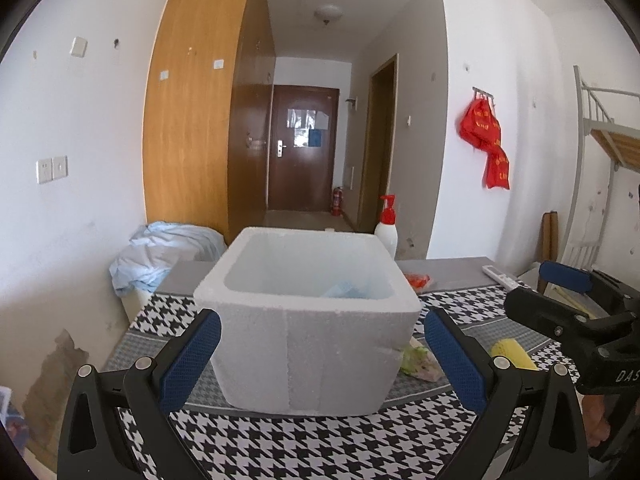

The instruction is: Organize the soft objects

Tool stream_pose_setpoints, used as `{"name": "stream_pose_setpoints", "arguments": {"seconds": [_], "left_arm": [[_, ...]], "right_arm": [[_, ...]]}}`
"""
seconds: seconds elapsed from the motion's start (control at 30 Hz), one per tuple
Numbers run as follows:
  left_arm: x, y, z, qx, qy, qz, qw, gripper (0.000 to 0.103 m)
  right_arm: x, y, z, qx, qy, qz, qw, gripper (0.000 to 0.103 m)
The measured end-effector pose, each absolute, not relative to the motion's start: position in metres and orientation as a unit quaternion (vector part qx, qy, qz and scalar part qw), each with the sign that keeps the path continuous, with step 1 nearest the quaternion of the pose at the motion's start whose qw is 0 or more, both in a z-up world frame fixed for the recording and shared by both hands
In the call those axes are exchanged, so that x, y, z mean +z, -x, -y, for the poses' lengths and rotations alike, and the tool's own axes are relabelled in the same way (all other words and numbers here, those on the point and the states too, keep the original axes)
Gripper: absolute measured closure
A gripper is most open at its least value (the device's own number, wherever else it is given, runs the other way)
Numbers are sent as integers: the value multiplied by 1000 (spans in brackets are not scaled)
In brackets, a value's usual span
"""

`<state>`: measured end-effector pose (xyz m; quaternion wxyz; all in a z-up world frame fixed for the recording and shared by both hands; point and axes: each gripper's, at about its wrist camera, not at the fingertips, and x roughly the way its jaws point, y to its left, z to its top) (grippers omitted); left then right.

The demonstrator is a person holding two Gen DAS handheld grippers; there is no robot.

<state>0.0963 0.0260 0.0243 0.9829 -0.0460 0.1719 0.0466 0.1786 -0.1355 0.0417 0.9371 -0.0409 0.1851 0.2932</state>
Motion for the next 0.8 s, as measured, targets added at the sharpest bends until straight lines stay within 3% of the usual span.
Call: {"name": "stream_pose_setpoints", "arguments": {"seconds": [0.8], "left_arm": [[6,-96,0,13,51,-180,982,1]], "right_arm": [[20,-170,173,257,26,-198,945,1]]}}
